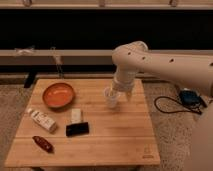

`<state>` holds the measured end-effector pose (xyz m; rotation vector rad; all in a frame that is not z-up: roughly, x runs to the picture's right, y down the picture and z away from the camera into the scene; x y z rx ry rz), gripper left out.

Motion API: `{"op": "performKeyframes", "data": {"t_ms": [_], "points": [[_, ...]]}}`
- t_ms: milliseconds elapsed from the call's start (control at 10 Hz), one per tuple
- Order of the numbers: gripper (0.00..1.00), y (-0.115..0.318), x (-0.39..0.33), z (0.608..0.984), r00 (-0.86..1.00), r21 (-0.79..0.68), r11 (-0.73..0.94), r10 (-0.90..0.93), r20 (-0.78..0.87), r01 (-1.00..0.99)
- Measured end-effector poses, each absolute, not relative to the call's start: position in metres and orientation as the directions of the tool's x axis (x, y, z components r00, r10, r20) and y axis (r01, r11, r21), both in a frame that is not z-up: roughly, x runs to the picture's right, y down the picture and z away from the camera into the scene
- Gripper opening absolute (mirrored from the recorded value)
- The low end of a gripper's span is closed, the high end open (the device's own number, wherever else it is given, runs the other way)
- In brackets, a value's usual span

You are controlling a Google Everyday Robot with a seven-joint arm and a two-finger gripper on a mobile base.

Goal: Push the ceramic bowl across the table

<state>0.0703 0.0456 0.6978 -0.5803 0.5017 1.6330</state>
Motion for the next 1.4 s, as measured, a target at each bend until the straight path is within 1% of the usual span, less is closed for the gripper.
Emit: {"op": "performKeyframes", "data": {"t_ms": [900,1200,1400], "points": [[0.65,0.044,0.068,0.696,-0.090,-0.010,-0.123,0.779,-0.620,-0.992],[0.65,0.033,0.027,0.691,-0.001,-0.085,-0.065,0.800,-0.601,-0.994],[0.65,0.020,-0.023,0.693,0.076,-0.156,-0.019,0.811,-0.580,-0.988]]}}
